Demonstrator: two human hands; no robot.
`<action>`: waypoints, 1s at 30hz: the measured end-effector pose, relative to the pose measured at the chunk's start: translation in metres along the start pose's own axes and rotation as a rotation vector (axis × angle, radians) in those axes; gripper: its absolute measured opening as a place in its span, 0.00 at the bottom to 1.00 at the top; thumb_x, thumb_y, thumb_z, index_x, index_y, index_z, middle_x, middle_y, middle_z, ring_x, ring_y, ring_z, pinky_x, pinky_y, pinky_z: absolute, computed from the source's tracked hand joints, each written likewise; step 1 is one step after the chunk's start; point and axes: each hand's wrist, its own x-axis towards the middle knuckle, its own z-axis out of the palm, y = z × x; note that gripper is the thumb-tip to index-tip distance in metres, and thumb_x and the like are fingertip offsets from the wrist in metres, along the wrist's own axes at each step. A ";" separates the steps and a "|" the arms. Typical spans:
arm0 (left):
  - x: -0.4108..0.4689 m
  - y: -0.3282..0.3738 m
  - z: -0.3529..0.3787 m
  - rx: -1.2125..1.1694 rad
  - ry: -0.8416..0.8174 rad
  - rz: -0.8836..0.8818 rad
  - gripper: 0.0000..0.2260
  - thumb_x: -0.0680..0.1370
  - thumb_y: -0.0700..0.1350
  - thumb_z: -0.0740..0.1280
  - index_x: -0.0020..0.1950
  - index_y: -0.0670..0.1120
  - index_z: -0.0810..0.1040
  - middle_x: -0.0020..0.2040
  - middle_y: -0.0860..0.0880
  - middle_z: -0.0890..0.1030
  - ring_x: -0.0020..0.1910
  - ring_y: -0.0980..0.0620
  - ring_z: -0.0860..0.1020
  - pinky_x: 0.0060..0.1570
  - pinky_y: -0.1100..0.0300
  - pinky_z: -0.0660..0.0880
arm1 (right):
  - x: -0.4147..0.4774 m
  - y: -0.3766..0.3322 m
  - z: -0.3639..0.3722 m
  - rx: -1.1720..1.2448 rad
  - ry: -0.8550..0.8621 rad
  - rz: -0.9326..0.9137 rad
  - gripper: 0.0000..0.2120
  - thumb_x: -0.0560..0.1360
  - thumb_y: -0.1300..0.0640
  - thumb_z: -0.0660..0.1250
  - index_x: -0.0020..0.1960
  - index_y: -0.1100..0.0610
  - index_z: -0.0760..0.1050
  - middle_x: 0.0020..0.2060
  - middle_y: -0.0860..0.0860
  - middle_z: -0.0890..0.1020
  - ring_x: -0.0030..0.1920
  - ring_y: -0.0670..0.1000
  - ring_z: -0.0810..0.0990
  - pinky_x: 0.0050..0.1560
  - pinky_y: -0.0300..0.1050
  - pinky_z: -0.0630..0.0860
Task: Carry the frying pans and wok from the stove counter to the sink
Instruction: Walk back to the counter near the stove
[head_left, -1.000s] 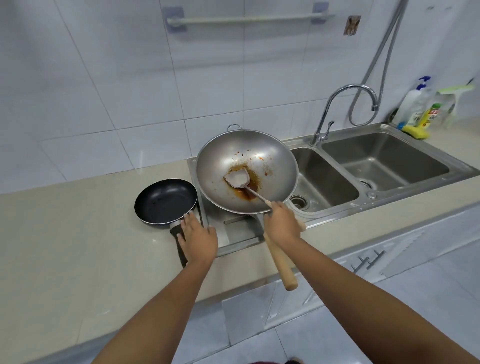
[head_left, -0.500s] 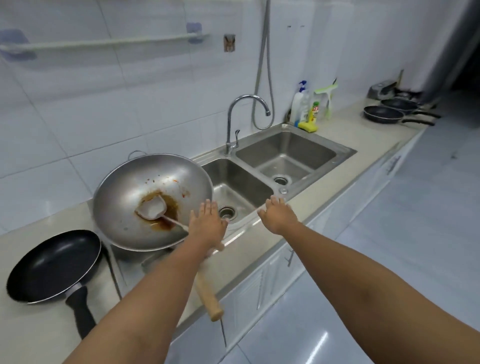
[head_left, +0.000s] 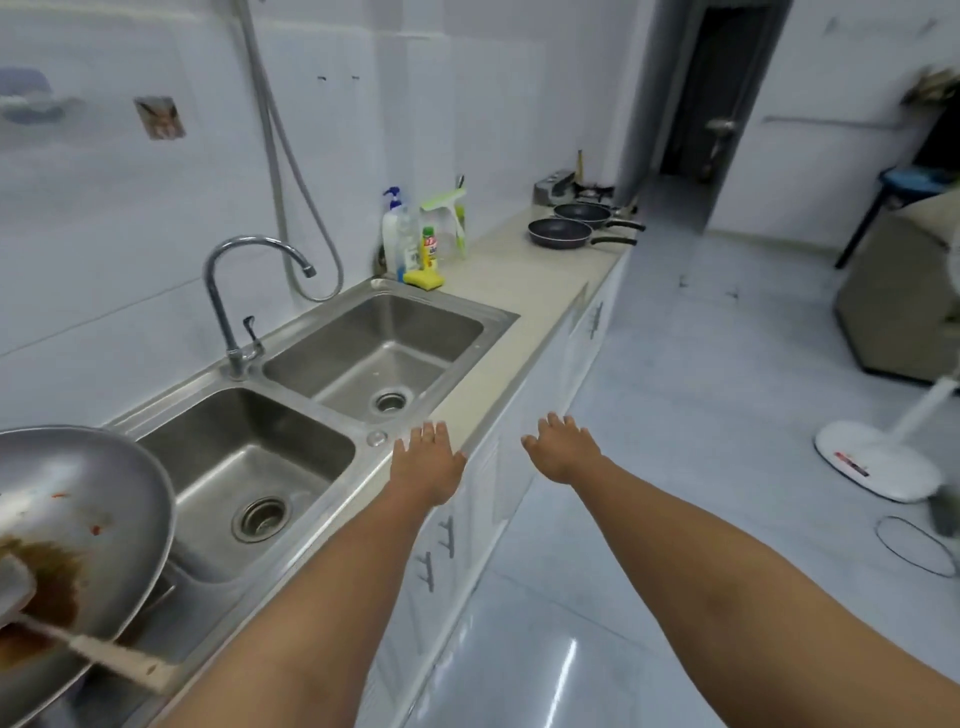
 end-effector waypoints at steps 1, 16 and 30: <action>0.012 0.015 0.002 0.003 -0.006 0.023 0.29 0.84 0.55 0.46 0.81 0.41 0.45 0.81 0.42 0.48 0.80 0.44 0.47 0.76 0.45 0.46 | 0.004 0.014 -0.004 0.012 -0.007 0.021 0.30 0.84 0.45 0.44 0.80 0.61 0.51 0.81 0.55 0.49 0.80 0.58 0.46 0.77 0.58 0.48; 0.188 0.161 0.011 0.055 -0.159 0.252 0.29 0.84 0.56 0.46 0.81 0.42 0.44 0.81 0.42 0.45 0.80 0.44 0.46 0.77 0.45 0.46 | 0.112 0.166 -0.031 0.112 -0.039 0.287 0.30 0.84 0.46 0.45 0.80 0.61 0.52 0.81 0.55 0.50 0.80 0.58 0.47 0.77 0.57 0.49; 0.451 0.300 -0.025 0.168 -0.219 0.482 0.29 0.84 0.56 0.45 0.81 0.41 0.46 0.81 0.41 0.48 0.79 0.43 0.48 0.76 0.44 0.48 | 0.300 0.318 -0.107 0.182 -0.043 0.529 0.30 0.84 0.45 0.45 0.80 0.61 0.53 0.81 0.55 0.50 0.79 0.58 0.48 0.77 0.57 0.49</action>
